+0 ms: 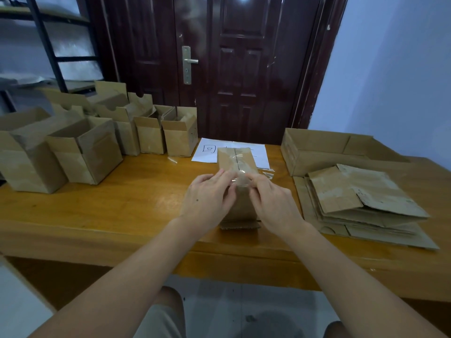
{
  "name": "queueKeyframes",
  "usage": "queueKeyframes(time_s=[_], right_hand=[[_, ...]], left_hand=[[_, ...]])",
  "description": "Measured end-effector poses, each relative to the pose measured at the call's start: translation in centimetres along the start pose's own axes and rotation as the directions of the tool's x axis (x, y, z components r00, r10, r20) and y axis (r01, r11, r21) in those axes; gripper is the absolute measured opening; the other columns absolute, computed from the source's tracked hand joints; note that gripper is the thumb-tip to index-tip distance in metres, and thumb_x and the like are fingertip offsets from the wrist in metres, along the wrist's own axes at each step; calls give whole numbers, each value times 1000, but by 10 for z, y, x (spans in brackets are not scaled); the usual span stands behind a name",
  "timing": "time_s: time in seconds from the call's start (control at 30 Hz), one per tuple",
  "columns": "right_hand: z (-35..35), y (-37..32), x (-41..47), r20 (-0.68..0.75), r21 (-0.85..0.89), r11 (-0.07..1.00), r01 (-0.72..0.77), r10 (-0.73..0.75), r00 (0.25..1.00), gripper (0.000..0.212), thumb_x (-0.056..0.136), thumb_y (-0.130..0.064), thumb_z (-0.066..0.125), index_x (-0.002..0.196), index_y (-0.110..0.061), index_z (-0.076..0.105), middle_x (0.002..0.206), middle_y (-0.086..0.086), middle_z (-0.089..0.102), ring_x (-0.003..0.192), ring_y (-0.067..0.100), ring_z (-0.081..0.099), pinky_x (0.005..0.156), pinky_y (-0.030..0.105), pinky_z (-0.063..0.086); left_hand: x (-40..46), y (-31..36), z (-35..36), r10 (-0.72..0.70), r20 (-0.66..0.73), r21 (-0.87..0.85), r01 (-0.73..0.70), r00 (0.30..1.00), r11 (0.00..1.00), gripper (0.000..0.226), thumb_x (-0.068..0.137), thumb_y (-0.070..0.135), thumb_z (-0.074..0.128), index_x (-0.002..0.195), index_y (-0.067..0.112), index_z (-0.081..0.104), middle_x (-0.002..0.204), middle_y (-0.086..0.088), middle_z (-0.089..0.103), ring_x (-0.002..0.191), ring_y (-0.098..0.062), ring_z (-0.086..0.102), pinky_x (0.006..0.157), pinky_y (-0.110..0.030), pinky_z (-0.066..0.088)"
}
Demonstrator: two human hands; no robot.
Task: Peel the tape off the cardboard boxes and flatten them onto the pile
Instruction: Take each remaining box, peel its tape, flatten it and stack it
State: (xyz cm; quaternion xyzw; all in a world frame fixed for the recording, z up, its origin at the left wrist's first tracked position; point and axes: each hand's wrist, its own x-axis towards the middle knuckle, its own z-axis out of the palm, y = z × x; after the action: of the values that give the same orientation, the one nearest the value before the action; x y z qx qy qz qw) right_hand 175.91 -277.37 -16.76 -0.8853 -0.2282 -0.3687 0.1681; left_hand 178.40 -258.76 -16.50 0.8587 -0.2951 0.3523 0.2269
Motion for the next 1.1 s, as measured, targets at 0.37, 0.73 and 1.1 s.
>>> queueKeyframes(time_s=[0.37, 0.73, 1.1], right_hand=[[-2, -5, 2, 0, 4, 999, 33, -33, 999, 31, 104, -26, 49, 124, -9, 65, 124, 8, 71, 111, 19, 70, 87, 32, 61], [-2, -7, 6, -8, -8, 1000, -29, 29, 1000, 42, 108, -33, 35, 122, -3, 61, 114, 13, 73, 92, 21, 75, 69, 29, 63], [-24, -28, 9, 218, -114, 993, 22, 3, 976, 40, 95, -28, 61, 134, -18, 57, 130, 1, 67, 116, 14, 65, 95, 25, 53]], left_hand=[[0, -4, 6, 52, -16, 76, -50, 999, 996, 21, 102, 24, 52, 115, 18, 68, 114, -4, 77, 117, -23, 69, 98, -43, 51], [0, 6, 2, -29, 37, 178, 22, 999, 984, 31, 95, 33, 65, 123, 21, 65, 117, -2, 76, 119, -15, 68, 111, -45, 41], [-2, 12, 3, -125, 141, 189, 97, 982, 977, 57, 88, 63, 56, 138, 38, 46, 144, 10, 58, 142, -16, 46, 120, -49, 30]])
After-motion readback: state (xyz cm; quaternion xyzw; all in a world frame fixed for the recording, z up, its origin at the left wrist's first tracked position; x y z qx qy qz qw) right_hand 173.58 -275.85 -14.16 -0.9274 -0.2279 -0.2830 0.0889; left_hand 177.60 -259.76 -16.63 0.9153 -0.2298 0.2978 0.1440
